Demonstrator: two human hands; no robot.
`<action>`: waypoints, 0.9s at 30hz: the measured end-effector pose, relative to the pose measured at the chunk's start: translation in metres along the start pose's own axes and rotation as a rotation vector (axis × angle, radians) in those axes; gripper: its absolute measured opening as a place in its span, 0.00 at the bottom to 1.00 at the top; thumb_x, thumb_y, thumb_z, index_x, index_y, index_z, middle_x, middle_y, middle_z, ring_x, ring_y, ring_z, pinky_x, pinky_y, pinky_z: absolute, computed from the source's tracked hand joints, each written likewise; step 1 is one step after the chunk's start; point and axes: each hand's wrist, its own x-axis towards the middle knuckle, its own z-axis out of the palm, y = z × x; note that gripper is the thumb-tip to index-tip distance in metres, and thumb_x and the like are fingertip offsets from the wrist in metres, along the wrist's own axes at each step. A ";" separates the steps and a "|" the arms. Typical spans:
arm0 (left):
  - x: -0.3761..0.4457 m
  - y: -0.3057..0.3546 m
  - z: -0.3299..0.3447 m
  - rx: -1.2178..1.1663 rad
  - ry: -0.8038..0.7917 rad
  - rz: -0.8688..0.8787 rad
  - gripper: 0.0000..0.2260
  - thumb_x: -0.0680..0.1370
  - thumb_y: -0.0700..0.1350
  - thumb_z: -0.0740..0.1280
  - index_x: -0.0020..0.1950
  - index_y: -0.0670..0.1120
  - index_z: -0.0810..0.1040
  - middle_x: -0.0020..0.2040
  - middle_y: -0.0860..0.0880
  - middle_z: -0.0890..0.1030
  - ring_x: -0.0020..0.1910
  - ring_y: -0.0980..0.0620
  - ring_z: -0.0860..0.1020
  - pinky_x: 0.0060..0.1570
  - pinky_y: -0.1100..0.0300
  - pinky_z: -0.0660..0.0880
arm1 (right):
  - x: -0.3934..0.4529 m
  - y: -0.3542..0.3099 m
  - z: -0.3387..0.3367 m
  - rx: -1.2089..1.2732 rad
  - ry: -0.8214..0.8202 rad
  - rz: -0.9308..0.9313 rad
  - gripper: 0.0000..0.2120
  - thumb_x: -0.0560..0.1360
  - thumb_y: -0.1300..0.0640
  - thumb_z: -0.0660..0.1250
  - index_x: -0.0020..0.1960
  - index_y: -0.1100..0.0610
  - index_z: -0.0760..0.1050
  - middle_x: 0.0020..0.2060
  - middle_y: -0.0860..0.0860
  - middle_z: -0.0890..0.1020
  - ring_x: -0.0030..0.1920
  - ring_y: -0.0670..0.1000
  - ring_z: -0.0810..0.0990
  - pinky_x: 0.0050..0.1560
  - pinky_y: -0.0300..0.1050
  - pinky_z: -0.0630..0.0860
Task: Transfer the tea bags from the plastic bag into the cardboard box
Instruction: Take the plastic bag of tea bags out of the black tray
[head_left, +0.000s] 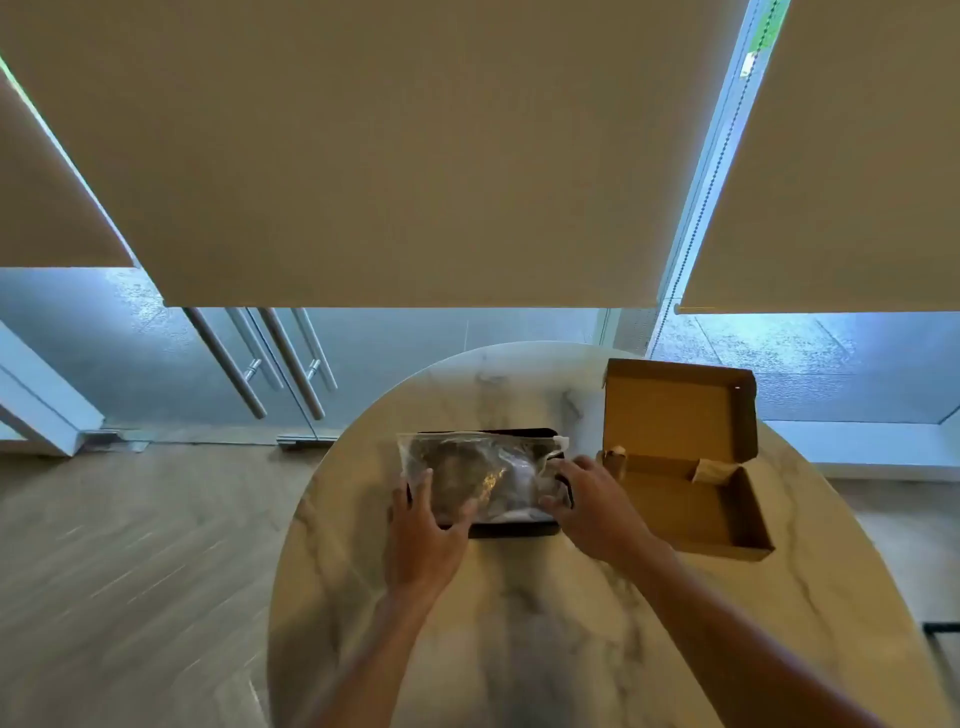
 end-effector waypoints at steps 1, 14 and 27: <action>0.000 0.001 0.002 -0.016 -0.019 -0.024 0.35 0.72 0.66 0.62 0.75 0.55 0.59 0.76 0.48 0.57 0.74 0.47 0.57 0.68 0.48 0.63 | 0.001 0.000 0.003 -0.003 0.004 0.014 0.20 0.77 0.52 0.65 0.67 0.56 0.70 0.59 0.52 0.74 0.59 0.52 0.73 0.57 0.42 0.69; -0.001 -0.013 0.028 0.067 -0.056 -0.058 0.41 0.71 0.69 0.61 0.78 0.52 0.50 0.78 0.48 0.45 0.76 0.46 0.46 0.74 0.50 0.50 | 0.013 0.021 0.034 0.071 0.134 0.215 0.10 0.77 0.52 0.65 0.55 0.54 0.79 0.46 0.51 0.78 0.45 0.51 0.77 0.40 0.41 0.72; -0.003 -0.009 0.033 0.107 -0.024 -0.070 0.44 0.71 0.72 0.57 0.78 0.49 0.49 0.78 0.48 0.48 0.76 0.45 0.48 0.74 0.47 0.51 | 0.006 0.011 0.011 0.906 0.059 0.196 0.05 0.79 0.58 0.63 0.45 0.56 0.74 0.37 0.51 0.76 0.39 0.49 0.74 0.43 0.41 0.71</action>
